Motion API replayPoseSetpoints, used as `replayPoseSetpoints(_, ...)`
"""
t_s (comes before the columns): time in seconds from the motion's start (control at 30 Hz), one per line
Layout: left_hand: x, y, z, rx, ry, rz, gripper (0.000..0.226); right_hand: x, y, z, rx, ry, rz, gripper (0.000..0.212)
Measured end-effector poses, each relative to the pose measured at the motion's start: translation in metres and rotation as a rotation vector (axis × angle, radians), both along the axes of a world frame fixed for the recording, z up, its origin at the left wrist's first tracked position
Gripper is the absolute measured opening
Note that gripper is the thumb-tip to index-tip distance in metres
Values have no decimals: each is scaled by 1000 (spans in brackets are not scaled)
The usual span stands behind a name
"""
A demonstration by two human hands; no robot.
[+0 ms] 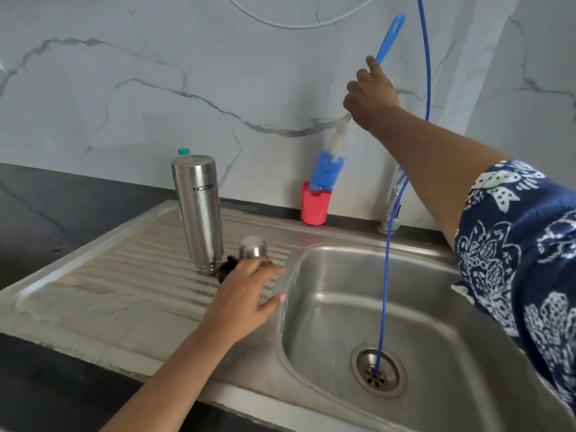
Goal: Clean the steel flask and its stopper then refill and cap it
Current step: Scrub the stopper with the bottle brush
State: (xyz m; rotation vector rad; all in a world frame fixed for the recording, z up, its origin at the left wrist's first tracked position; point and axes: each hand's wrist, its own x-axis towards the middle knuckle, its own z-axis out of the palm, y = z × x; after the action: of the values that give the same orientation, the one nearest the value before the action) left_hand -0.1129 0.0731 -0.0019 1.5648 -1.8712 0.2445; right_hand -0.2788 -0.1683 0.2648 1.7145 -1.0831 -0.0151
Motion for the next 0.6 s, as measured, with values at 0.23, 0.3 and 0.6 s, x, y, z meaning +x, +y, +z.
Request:
replayPoseSetpoints(0.23,1,-9,-8,108,20,-35,50,18,-15,-13,5,88,15,19)
replayPoseSetpoints(0.3,1,-12,-8,156,29,-24,45,24,-19,-17,2,124,4,16)
replayPoseSetpoints(0.6,4,-17,-14,175,107,-18,48,40,-43,-40,95,85,-30,9)
